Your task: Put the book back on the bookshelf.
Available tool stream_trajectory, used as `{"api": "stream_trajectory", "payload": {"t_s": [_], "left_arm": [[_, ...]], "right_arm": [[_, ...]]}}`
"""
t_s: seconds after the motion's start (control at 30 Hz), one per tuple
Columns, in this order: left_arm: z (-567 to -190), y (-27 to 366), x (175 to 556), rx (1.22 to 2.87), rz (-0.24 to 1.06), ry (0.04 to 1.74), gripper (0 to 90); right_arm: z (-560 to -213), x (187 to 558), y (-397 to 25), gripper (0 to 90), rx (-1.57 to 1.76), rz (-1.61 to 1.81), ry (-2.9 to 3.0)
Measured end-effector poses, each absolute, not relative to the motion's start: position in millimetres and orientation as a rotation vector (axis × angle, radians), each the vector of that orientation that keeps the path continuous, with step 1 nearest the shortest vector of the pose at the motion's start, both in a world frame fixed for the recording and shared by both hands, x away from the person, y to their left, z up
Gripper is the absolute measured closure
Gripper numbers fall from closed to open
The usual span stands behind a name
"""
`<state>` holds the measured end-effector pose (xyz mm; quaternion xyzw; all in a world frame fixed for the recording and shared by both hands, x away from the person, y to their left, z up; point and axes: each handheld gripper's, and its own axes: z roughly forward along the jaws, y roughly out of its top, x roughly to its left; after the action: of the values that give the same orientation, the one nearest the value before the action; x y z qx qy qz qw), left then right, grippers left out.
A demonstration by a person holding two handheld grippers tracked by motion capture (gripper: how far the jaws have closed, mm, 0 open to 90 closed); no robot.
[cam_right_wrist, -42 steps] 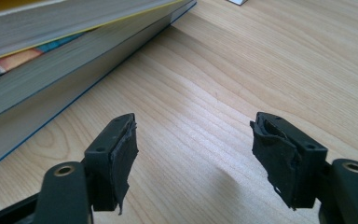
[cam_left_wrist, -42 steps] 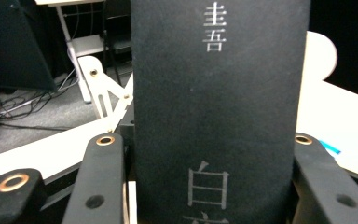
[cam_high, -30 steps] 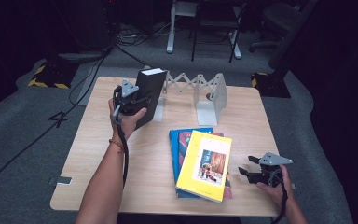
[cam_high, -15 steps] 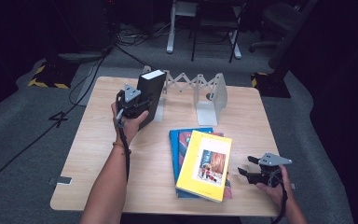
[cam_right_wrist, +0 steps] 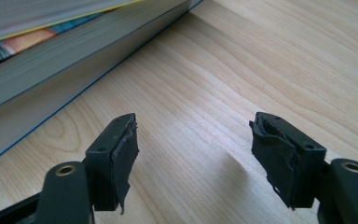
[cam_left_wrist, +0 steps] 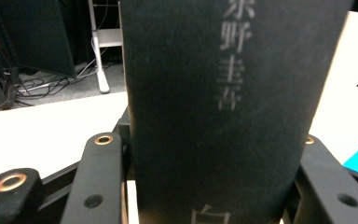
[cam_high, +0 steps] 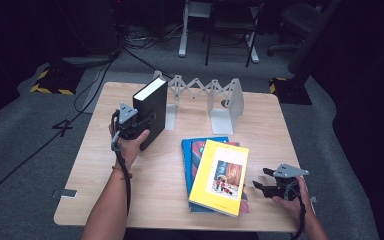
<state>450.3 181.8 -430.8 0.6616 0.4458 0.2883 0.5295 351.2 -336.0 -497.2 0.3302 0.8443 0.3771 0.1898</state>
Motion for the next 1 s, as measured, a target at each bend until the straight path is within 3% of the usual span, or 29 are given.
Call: {"api": "stream_trajectory", "payload": {"t_s": [0.5,1.0], "left_arm": [[-449.4,183.6,437.1,1.553,0.684,1.076,52.2],[-443.0,154.6,460.5,1.516,0.737,1.201,52.2]], "right_arm": [[-497.5,352.2,-331.9,31.6,0.918,1.048,2.386],[-500.3,352.8,-330.4,31.5,0.909,1.032,2.401]]}}
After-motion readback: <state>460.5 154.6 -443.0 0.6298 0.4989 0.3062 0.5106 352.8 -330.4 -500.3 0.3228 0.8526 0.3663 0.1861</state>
